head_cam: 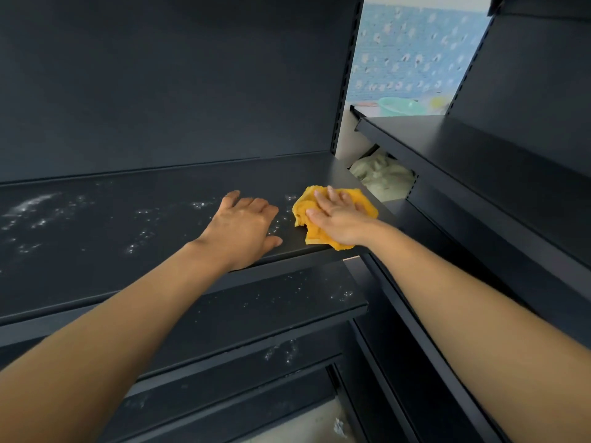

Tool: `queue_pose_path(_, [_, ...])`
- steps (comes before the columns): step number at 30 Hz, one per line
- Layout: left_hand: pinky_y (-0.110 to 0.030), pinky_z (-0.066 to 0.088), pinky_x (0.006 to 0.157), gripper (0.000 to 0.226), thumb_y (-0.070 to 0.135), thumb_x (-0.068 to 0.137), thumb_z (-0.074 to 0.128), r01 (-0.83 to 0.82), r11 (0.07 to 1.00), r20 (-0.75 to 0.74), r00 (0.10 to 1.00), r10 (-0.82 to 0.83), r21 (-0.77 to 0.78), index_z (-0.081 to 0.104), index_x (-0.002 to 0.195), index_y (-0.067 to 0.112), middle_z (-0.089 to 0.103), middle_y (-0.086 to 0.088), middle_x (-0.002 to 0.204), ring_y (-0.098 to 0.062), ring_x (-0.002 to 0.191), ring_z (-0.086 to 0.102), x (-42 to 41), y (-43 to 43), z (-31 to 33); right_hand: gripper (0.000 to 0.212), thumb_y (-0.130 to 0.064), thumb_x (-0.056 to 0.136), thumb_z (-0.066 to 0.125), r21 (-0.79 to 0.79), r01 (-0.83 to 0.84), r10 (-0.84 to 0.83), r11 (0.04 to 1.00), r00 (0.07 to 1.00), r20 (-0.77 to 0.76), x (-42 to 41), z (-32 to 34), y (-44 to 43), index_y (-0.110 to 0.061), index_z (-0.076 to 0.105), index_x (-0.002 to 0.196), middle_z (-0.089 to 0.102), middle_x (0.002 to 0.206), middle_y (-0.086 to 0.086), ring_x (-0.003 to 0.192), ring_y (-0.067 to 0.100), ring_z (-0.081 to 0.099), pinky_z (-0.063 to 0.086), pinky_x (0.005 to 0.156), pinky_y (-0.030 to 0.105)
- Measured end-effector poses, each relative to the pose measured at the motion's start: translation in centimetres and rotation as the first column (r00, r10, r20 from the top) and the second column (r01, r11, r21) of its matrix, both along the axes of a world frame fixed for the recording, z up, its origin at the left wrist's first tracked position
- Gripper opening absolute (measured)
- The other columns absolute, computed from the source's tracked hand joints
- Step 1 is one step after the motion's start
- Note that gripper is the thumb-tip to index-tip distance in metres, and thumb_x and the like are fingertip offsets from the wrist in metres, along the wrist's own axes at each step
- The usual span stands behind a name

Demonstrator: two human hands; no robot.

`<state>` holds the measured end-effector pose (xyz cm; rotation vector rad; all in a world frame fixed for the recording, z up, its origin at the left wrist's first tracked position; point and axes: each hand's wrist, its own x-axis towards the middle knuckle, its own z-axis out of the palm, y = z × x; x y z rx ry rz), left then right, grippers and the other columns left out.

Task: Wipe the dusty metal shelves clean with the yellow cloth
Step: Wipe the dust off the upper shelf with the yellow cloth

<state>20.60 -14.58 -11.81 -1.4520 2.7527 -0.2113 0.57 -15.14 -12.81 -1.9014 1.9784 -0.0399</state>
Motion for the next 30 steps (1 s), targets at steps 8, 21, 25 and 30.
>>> queue_pose_path(8, [-0.045,-0.002,0.117,0.066,0.057,0.092,0.035,-0.144,0.98,0.06,0.989,0.137,0.139,0.028,0.145,0.018,0.031,-0.002,0.151,-0.019,0.141,0.023,0.1,-1.5,-0.6,0.06,-0.037,0.099,0.04,-0.075,-0.205,0.21,0.976,0.976,0.058,1.6,-0.4,-2.1,-0.021,0.016,0.151,0.006,0.16,-0.001,0.148,0.021,0.0,0.001,0.12,0.04])
queue_pose_path(21, [-0.05,0.0,0.117,0.092,0.076,0.079,0.033,-0.396,0.892,0.124,0.918,0.377,0.22,0.024,0.147,0.016,0.025,-0.006,0.153,-0.026,0.143,0.018,0.3,-2.4,-0.6,0.074,-0.06,0.089,0.043,0.011,-0.011,0.009,1.0,0.993,0.116,-2.1,1.0,-5.3,-0.031,0.015,0.151,0.001,0.16,-0.003,0.146,0.026,-0.015,0.002,0.116,0.052])
queue_pose_path(25, [-0.048,-0.001,0.118,0.097,0.08,0.076,0.03,-0.43,0.862,0.11,0.903,0.416,0.269,0.021,0.148,0.016,0.021,-0.005,0.156,-0.024,0.145,0.014,0.7,-2.5,-1.2,0.056,-0.04,0.098,0.038,-0.118,-0.127,0.145,0.985,0.976,0.16,1.8,-0.5,-6.4,-0.023,0.024,0.149,0.01,0.16,0.004,0.148,0.025,-0.003,0.008,0.119,0.045])
queue_pose_path(30, [-0.047,-0.002,0.117,0.096,0.078,0.078,0.033,-0.405,0.867,0.067,0.912,0.404,0.288,0.018,0.149,0.015,0.017,-0.003,0.157,-0.022,0.145,0.012,1.6,-2.3,-1.4,0.052,-0.022,0.096,0.044,-0.141,-0.25,0.281,0.958,0.916,0.287,5.0,-1.2,-6.2,-0.025,0.033,0.147,0.013,0.16,0.004,0.148,0.019,0.005,0.013,0.117,0.031])
